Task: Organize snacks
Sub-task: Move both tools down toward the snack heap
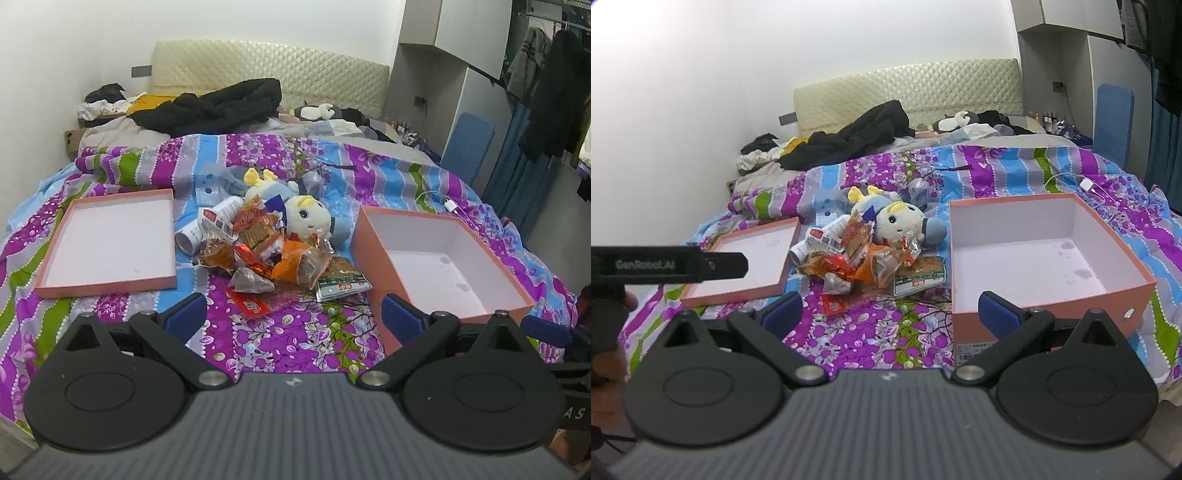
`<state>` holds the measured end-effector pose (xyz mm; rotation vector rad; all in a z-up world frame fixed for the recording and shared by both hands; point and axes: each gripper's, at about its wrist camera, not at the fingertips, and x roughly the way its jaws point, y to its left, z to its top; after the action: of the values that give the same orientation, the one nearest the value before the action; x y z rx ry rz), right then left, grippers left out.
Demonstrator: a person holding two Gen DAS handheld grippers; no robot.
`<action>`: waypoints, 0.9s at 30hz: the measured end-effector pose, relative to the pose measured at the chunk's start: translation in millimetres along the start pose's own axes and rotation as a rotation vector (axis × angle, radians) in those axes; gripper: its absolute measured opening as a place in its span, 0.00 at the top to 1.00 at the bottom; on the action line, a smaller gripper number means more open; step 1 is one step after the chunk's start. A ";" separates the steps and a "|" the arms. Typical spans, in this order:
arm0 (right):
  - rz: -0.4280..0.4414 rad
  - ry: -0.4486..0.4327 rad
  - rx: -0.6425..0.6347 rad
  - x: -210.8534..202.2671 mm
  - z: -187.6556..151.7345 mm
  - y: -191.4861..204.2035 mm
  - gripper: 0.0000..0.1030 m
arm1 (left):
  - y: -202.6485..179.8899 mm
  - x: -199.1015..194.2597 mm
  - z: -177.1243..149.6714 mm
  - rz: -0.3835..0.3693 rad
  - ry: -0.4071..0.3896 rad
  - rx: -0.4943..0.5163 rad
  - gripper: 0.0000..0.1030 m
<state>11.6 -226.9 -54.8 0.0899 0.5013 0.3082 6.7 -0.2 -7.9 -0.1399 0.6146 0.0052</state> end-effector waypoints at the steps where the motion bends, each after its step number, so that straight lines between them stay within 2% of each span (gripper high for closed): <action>1: 0.001 -0.005 -0.001 0.6 0.4 0.6 0.00 | 1.0 1.2 -0.1 0.003 0.002 0.002 0.01; 7: 0.000 0.008 -0.023 10.9 -3.2 5.8 0.01 | 13.9 15.5 -6.3 0.000 0.033 -0.030 0.01; 15: 0.016 0.042 0.000 36.9 -7.9 8.6 0.04 | 24.4 48.1 -10.4 -0.009 0.083 -0.004 0.01; 22: 0.025 0.044 -0.048 65.8 -8.1 15.2 0.22 | 38.4 85.8 -10.4 -0.016 0.111 0.019 0.01; 24: 0.039 0.052 -0.061 77.6 -8.4 18.5 0.24 | 43.1 97.2 -10.0 -0.039 0.115 0.017 0.01; 27: 0.051 0.071 -0.089 97.8 -9.1 23.3 0.26 | 50.1 117.6 -10.1 -0.035 0.126 0.013 0.01</action>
<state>82.3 -174.1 -103.9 0.0057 0.5552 0.3841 94.7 43.8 -90.1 -0.1387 0.7373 -0.0415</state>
